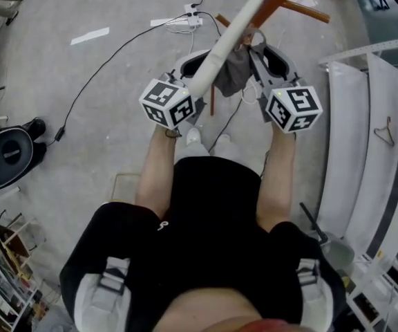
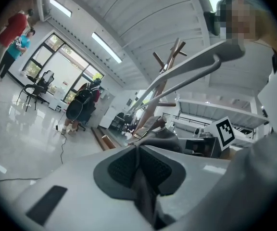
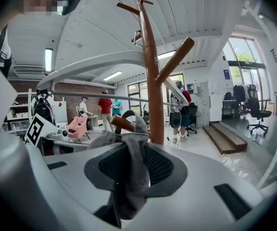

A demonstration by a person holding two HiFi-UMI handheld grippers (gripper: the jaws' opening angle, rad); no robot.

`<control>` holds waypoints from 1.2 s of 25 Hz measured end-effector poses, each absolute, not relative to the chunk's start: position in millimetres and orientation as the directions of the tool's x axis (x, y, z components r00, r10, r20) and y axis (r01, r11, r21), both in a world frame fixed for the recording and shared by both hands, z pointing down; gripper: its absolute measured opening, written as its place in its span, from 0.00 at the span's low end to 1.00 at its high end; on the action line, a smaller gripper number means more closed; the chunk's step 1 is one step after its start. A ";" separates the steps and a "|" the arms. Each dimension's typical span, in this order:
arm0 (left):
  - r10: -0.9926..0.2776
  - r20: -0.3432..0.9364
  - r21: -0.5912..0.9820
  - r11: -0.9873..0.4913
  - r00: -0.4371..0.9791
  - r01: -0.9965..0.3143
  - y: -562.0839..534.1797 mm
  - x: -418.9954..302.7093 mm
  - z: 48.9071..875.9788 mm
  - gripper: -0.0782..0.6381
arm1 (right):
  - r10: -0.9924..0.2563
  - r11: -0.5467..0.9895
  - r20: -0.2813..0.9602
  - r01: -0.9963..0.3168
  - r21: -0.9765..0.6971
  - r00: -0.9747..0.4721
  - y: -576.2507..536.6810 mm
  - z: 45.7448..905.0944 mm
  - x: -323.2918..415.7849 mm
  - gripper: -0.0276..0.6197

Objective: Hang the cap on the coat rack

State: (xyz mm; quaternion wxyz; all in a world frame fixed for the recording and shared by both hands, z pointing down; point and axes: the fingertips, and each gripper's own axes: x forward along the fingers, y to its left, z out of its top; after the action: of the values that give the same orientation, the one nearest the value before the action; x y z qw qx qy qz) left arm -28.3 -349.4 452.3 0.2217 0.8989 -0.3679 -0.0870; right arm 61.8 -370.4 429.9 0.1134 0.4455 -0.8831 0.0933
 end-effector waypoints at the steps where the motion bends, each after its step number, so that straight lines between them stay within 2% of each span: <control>1: -0.701 0.027 0.461 -0.624 0.713 -0.631 -354.2 -27.0 456.0 0.14 | -0.768 0.575 0.300 -0.815 -0.064 -0.566 -373.6 433.2 63.8 0.19; 7: -0.709 0.118 0.464 -0.579 0.695 -0.670 -386.6 -14.3 474.1 0.14 | -0.778 0.531 0.352 -0.844 -0.073 -0.520 -395.4 444.6 77.6 0.19; 17: -0.723 0.247 0.465 -0.496 0.645 -0.733 -398.3 -5.4 503.0 0.14 | -0.734 0.552 0.400 -0.825 -0.119 -0.549 -400.0 471.5 75.2 0.21; 22: -0.728 0.303 0.460 -0.454 0.615 -0.763 -392.7 -9.6 521.1 0.20 | -0.720 0.564 0.409 -0.816 -0.125 -0.560 -397.1 481.2 72.4 0.23; 27: -0.770 0.301 0.446 -0.409 0.563 -0.796 -383.7 -31.4 521.2 0.20 | -0.681 0.619 0.387 -0.771 -0.148 -0.621 -385.0 464.0 71.1 0.36; 30: -0.816 0.257 0.404 -0.397 0.519 -0.824 -377.1 -34.1 498.2 0.20 | -0.699 0.635 0.320 -0.761 -0.135 -0.640 -380.2 440.1 80.4 0.35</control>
State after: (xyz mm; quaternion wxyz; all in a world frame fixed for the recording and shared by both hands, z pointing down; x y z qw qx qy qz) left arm -34.1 -377.1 498.2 0.2468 0.8357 -0.4905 0.0086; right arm 80.4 -380.2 440.1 0.1195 0.4074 -0.8961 0.1295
